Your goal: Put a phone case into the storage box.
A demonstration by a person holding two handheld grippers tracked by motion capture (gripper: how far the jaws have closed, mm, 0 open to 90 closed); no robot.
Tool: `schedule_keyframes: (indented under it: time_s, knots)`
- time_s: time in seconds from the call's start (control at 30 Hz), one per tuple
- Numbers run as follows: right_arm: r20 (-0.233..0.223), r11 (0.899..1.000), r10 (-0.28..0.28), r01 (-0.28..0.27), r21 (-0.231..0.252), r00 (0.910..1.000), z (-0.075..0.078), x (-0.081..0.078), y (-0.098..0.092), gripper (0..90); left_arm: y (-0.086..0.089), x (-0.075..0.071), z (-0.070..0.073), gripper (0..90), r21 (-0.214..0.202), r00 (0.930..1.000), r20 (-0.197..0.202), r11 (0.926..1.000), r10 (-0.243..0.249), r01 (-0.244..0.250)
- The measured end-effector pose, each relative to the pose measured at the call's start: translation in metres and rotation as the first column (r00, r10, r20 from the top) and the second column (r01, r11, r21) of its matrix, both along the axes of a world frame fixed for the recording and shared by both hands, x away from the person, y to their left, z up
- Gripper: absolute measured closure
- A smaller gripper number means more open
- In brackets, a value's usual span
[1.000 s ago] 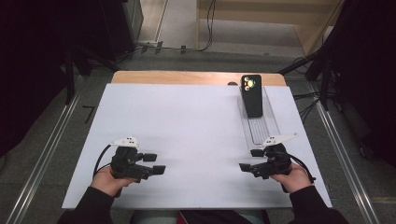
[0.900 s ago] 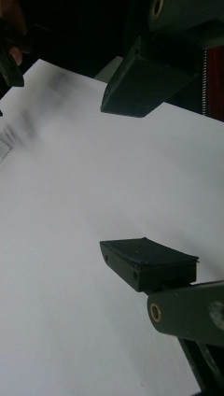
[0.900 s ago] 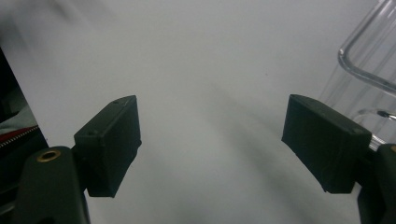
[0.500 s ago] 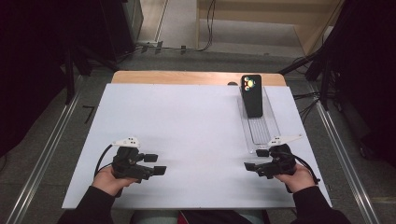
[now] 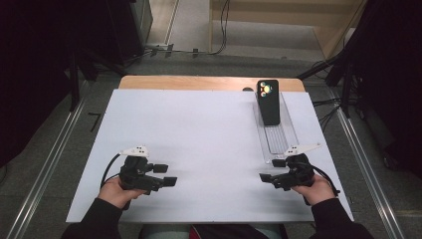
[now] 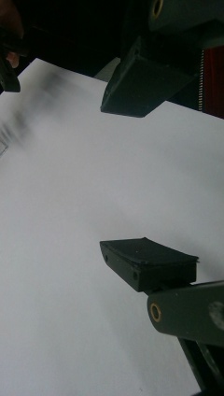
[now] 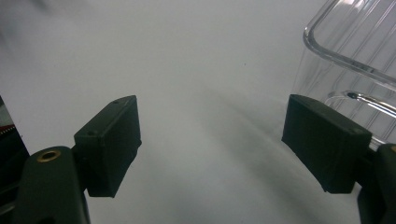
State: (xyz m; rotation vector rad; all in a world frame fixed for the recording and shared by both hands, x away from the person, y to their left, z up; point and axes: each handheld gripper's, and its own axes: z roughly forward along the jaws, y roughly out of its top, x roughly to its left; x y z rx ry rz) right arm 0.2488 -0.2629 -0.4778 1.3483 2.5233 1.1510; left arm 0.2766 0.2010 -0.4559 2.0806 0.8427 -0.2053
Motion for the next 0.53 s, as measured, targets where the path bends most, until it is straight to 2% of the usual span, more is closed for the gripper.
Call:
schedule_keyframes:
  time_s: [0.53]
  knots:
    - [0.008, 1.000, 0.002, -0.001, -0.010, 1.0000, 0.0005, -0.0004, 0.0004, 17.7, 0.0014, 0.0011, -0.0003, 28.3, 0.001, 1.0000, -0.009, 1.0000, 0.002, -0.002]
